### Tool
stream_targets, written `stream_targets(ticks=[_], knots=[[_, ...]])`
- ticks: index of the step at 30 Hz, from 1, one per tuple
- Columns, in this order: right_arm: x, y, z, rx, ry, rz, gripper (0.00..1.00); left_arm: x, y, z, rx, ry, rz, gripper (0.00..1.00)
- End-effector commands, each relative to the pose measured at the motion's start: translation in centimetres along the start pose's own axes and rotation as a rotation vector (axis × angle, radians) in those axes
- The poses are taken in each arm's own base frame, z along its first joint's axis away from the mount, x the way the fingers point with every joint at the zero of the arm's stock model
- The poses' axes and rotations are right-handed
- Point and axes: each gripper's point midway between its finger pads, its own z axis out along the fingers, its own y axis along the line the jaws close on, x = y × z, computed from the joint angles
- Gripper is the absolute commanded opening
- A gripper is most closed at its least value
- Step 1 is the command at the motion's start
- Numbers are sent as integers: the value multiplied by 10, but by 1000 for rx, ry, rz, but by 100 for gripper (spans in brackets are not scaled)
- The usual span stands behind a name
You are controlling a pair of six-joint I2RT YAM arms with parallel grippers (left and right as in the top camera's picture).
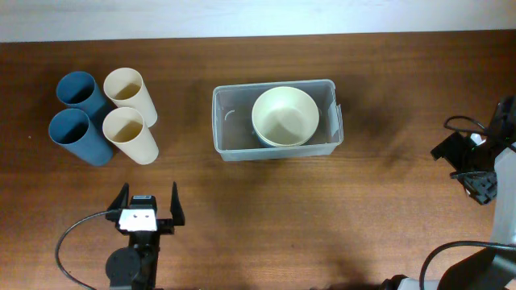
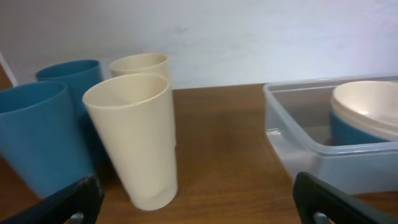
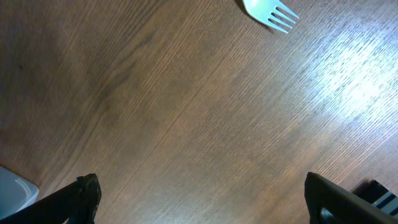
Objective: Pack container
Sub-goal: 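Move the right gripper right toward the white fork and spoon, then move the left gripper to the front cream cup and grasp its rim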
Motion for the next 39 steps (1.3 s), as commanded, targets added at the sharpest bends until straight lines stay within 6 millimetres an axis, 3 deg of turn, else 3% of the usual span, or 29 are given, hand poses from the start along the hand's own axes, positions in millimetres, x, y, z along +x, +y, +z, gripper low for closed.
stream_targets(ticks=[1,4,11,14,16,20,22,25,29,32,35,39], knots=[[-2,-4,0,15,-14,21,99,-13,-18,-2,109,-59,-10,100],[-9,0,0,-3,-37,22,99,-41,-37,-9,224,-159,4,100],[-8,0,0,-2,-37,22,99,-85,-34,-18,224,-146,4,100],[-8,0,0,-2,-37,21,99,-118,-36,-17,252,-93,14,99],[-8,0,0,-3,-37,21,99,-144,-51,-21,348,-97,91,99],[-8,0,0,-2,-37,21,99,-205,-101,-45,694,-239,279,99],[-8,0,0,-2,-37,21,99,-218,-106,-46,734,-252,282,99],[-8,0,0,-2,-37,22,99,-223,-97,-31,675,-224,269,100],[-8,0,0,-2,-37,21,99,-220,-67,6,488,-40,111,100],[-8,0,0,-2,-37,21,99,-208,-58,26,452,169,54,100],[-8,0,0,-2,-37,21,99,-196,-63,44,495,336,10,100],[-8,0,0,-2,-37,21,99,-161,-64,69,500,494,-28,100]])
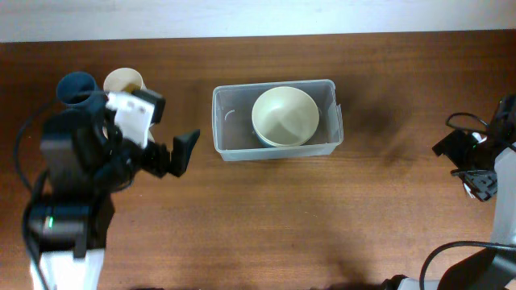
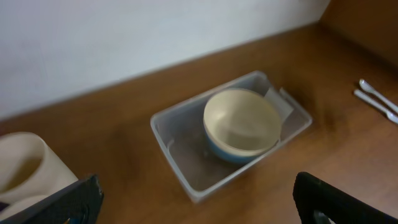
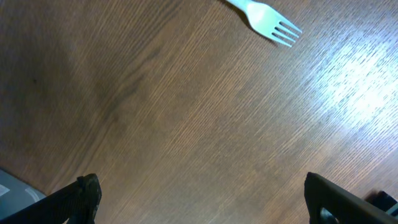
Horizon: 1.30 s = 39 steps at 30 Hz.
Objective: Pack container
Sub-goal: 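Move the left gripper to the front cream cup and grasp its rim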
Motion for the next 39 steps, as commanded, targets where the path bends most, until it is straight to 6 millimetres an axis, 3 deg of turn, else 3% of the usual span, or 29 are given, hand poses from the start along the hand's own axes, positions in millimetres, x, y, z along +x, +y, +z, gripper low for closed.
stream_targets(ticks=[1,5,8,13,21,27,31,39], knots=[[0,-4,0,14,-4,11,99,16,21,26,-37,95,-74,100],[0,-4,0,14,-4,10,99,46,74,41,-298,227,-297,100],[0,-4,0,14,-4,11,99,60,83,50,-331,312,-319,100],[0,-4,0,14,-4,10,99,57,103,57,-402,351,-316,100],[0,-4,0,14,-4,10,99,83,104,63,-396,553,-368,100],[0,-4,0,14,-4,10,99,94,111,65,-423,599,-377,100],[0,-4,0,14,-4,11,99,112,118,68,-432,667,-403,100],[0,-4,0,14,-4,10,99,135,126,85,-435,745,-413,99]])
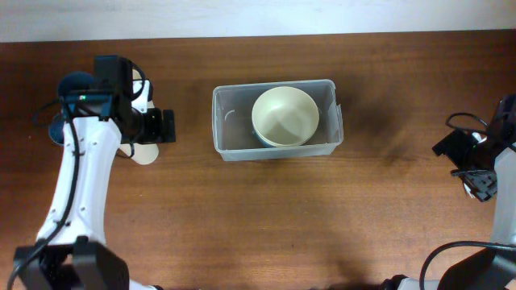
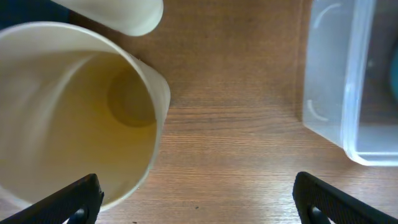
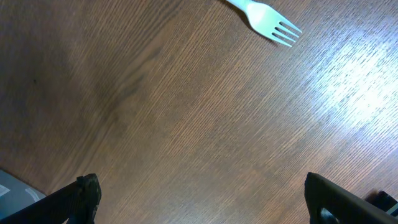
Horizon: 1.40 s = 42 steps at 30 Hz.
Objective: Pack container
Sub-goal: 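Move the left gripper to the front cream cup and grasp its rim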
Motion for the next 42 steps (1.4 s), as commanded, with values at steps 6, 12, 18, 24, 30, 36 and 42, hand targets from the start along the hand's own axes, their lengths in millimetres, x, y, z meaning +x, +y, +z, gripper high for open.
stream_targets(ticks=[6,12,18,24,30,36,42], knots=[[0,-4,0,14,-4,9,99,-7,6,20,-26,29,-13,100],[0,-4,0,14,-4,9,99,-4,6,22,-26,41,-13,99],[0,-4,0,14,-4,9,99,1,6,22,-27,64,-14,100],[0,-4,0,14,-4,10,99,9,6,23,-28,98,-14,100],[0,-4,0,14,-4,9,99,9,13,24,-65,98,-12,94],[0,-4,0,14,-4,9,99,11,18,33,-97,124,-10,94],[0,-4,0,14,-4,9,99,13,19,49,-98,162,-9,79]])
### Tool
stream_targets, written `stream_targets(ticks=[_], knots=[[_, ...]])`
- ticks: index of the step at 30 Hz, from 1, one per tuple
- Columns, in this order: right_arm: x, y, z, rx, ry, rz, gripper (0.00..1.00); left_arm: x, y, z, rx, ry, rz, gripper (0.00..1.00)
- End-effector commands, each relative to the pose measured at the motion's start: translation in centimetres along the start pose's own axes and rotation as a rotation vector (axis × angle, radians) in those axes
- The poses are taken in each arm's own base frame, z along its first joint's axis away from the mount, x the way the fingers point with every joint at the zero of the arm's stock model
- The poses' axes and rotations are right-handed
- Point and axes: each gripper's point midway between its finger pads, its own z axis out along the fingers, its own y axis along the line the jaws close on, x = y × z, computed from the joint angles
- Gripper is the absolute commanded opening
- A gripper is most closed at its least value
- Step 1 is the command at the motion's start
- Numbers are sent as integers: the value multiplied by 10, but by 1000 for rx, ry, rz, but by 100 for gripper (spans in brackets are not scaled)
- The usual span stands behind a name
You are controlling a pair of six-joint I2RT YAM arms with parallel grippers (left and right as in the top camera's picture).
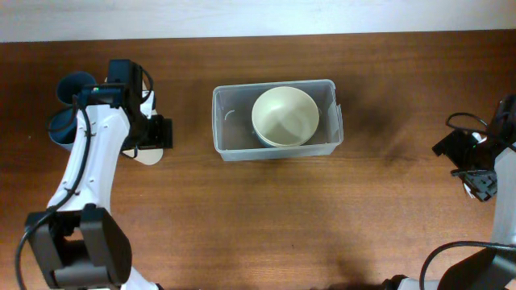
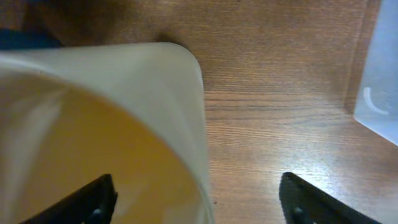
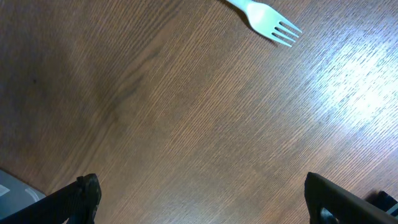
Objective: Pack container
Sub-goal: 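Move the left gripper to the front cream cup and grasp its rim, then lift the cream cup and carry it right over the clear container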
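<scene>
My left gripper (image 1: pixel 150 131) is open and low over the nearer cream cup (image 2: pixel 93 137), at the left of the table. In the left wrist view one finger lies inside the cup and the other outside, with the cup's wall between them. Only the cup's foot (image 1: pixel 147 157) shows in the overhead view. The clear container (image 1: pixel 218 129) sits mid-table and holds a cream bowl (image 1: pixel 284 115) stacked on a blue one. My right gripper (image 3: pixel 202 199) is open over bare wood at the far right.
Two blue cups (image 1: pixel 74 87) (image 1: pixel 61 127) stand left of the cream cup. The second cream cup is mostly hidden under my left arm. A white plastic fork (image 3: pixel 264 17) lies on the table near the right gripper. The container's corner (image 2: pixel 379 81) shows at the right of the left wrist view.
My left gripper has come lower and closer onto the cream cup, so its wall now fills the space between the open fingers. The right arm, container and bowls have not moved.
My left gripper rested open at the front of the table, facing the cups. Then it was raised above the cups, looking toward the container. Then it looked down into the nearer cream cup, and now it straddles that cup's wall. The right arm stayed almost still.
</scene>
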Motion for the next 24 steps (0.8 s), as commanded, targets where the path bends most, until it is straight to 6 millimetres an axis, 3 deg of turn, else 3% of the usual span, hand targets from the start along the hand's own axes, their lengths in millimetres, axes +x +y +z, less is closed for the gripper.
stream_targets(ticks=[1,6,21,24], knots=[[-1,-4,0,14,-5,10,99,-3,2,11,-12,23,-7,77],[-1,-4,0,13,-5,10,99,-3,2,13,-13,28,-7,65],[-1,-4,0,13,-5,10,99,-8,-2,4,16,12,-8,56],[-1,-4,0,14,-4,10,99,-11,-2,-2,16,5,-8,47]])
